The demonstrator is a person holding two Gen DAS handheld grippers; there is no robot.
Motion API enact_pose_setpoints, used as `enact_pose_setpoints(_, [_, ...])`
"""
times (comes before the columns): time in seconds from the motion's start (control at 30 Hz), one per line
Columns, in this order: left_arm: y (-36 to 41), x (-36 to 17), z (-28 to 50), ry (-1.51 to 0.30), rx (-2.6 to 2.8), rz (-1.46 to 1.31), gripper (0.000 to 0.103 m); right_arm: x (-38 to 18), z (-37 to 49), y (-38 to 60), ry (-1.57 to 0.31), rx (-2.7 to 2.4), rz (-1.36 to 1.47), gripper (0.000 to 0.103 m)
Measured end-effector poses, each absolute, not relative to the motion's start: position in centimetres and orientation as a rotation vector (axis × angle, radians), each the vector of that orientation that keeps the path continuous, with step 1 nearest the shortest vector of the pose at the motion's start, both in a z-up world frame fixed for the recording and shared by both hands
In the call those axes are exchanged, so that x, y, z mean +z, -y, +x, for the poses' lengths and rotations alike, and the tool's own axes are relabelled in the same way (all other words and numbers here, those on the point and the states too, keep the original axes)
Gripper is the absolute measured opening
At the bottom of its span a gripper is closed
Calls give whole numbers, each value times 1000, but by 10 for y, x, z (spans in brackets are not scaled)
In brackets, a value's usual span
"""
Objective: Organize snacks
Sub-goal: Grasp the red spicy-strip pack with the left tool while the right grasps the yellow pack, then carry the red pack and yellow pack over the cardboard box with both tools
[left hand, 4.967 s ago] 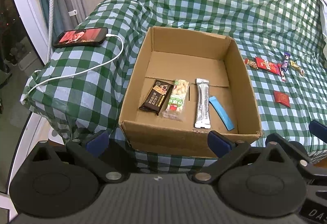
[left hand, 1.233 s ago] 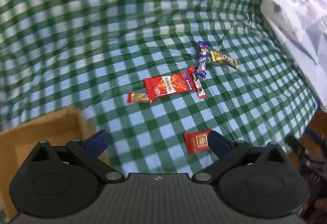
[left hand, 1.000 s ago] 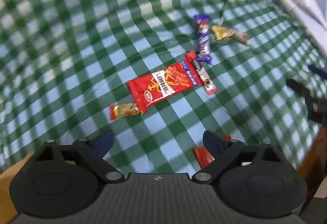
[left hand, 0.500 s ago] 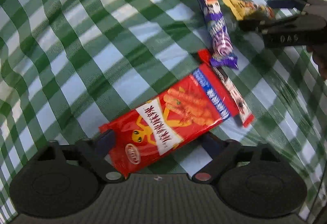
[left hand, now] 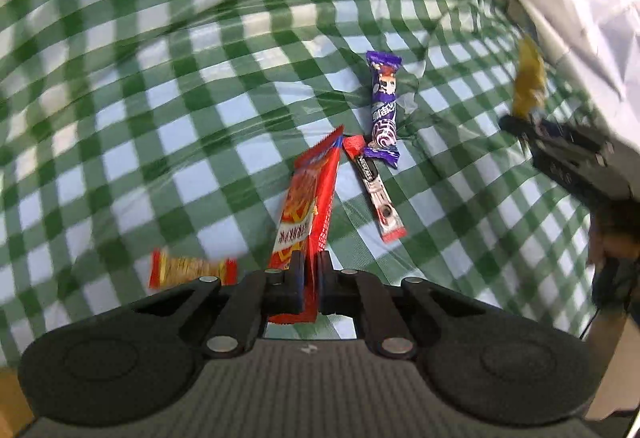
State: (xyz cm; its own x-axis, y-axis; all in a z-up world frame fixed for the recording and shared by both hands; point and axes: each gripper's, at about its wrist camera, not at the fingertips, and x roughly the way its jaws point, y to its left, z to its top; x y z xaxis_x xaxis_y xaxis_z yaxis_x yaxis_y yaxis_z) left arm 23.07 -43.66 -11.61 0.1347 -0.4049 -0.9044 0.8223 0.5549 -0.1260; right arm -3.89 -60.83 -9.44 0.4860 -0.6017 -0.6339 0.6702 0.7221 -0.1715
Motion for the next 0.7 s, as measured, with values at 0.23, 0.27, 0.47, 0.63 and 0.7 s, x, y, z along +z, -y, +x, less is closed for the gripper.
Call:
enact_pose_setpoints(0.23, [375, -71, 208, -1087, -893, 335, 3, -67, -77, 540, -724, -783, 202, 28])
enact_pose_setpoints(0.27, [366, -64, 205, -1085, -886, 320, 3, -66, -80, 529, -719, -771, 225, 28])
enact_pose_setpoints(0.47, [322, -44, 187, -1082, -851, 258, 2, -53, -90, 459, -698, -746, 305, 28])
enact_pose_setpoints(0.63, [292, -20, 169, -1062, -860, 212, 2, -46, -93, 422, -709, -752, 397, 28])
enact_pose_setpoints(0.7, [275, -5, 166, -1047, -859, 179, 2, -39, -91, 405, -711, -736, 402, 28])
